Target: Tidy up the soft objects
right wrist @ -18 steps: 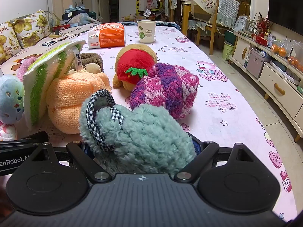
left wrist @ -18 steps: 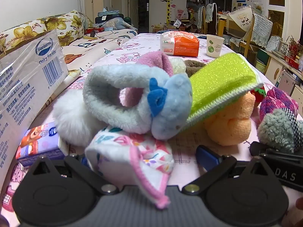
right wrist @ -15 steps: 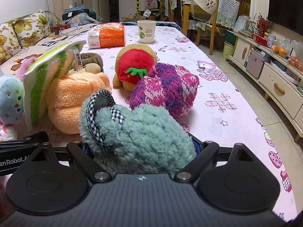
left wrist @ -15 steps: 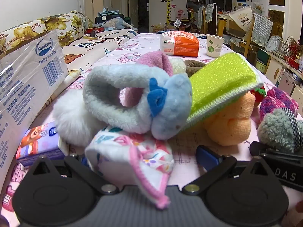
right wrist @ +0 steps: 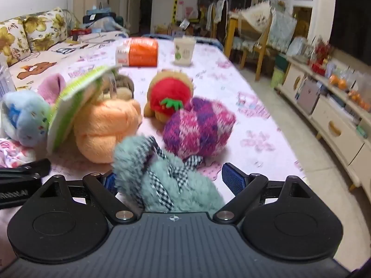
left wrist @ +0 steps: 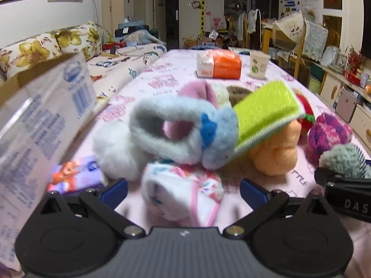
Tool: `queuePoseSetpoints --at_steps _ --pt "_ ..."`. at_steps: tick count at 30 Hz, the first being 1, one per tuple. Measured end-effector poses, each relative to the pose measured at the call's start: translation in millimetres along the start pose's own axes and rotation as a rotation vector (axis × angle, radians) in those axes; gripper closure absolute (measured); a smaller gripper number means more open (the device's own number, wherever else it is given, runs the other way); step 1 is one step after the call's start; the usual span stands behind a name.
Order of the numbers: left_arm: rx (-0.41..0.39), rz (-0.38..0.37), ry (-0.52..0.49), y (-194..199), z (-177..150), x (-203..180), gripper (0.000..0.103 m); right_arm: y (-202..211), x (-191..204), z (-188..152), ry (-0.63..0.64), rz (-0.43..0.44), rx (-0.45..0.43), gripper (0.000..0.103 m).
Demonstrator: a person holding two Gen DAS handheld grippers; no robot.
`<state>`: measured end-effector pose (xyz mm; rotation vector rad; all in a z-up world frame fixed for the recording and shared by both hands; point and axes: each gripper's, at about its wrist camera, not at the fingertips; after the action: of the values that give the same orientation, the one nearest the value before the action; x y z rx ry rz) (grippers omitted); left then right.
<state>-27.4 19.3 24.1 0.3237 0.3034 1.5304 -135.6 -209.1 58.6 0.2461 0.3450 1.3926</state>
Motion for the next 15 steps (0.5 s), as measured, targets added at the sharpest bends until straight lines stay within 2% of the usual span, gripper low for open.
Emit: queuePoseSetpoints --at_steps 4,8,15 --pt "-0.037 0.006 -0.007 13 9 9 0.001 22 3 5 0.016 0.028 -0.076 0.000" --pt "-0.063 0.009 0.007 30 17 23 0.001 37 2 12 -0.022 0.078 -0.143 0.000" --pt "-0.092 0.028 0.013 53 21 46 0.001 41 9 17 -0.073 0.147 -0.160 0.000"
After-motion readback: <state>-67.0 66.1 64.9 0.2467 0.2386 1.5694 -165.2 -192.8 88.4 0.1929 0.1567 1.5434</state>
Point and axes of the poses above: each gripper's, at about its wrist camera, not at the fingertips, and y roughly against the way its jaws point, x to its left, z to its top, and after that the axes turned 14 degrees about -x, right-handed
